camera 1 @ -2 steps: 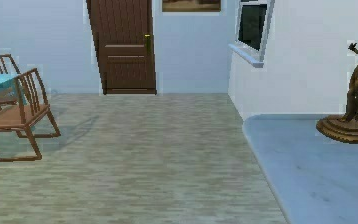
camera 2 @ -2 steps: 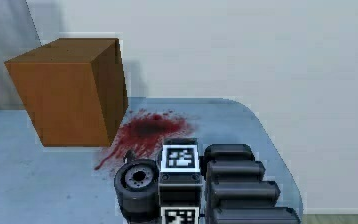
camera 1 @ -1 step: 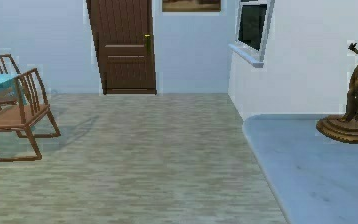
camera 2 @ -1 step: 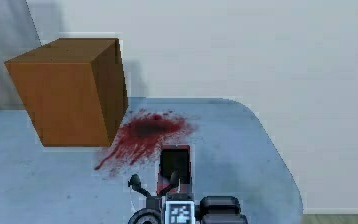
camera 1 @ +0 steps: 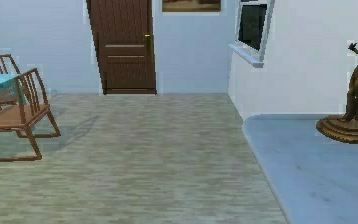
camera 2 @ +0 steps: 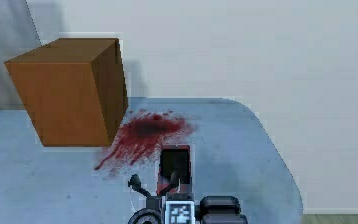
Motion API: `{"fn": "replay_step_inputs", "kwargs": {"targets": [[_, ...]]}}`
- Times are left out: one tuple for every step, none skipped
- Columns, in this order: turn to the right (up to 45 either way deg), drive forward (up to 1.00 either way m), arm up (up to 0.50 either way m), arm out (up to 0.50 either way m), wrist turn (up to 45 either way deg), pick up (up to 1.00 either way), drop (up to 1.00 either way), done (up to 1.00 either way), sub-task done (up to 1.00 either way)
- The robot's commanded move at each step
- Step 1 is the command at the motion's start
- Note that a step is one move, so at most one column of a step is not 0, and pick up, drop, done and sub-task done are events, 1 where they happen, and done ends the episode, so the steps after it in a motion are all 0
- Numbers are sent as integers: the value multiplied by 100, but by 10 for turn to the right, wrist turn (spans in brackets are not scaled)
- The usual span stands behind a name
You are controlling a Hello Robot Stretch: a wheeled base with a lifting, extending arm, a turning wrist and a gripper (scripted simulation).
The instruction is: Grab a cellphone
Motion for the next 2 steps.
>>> {"fn": "replay_step_inputs", "kwargs": {"targets": [[0,0,8,0,0,0,0,0,0],[0,0,0,0,0,0,0,100,0]]}}
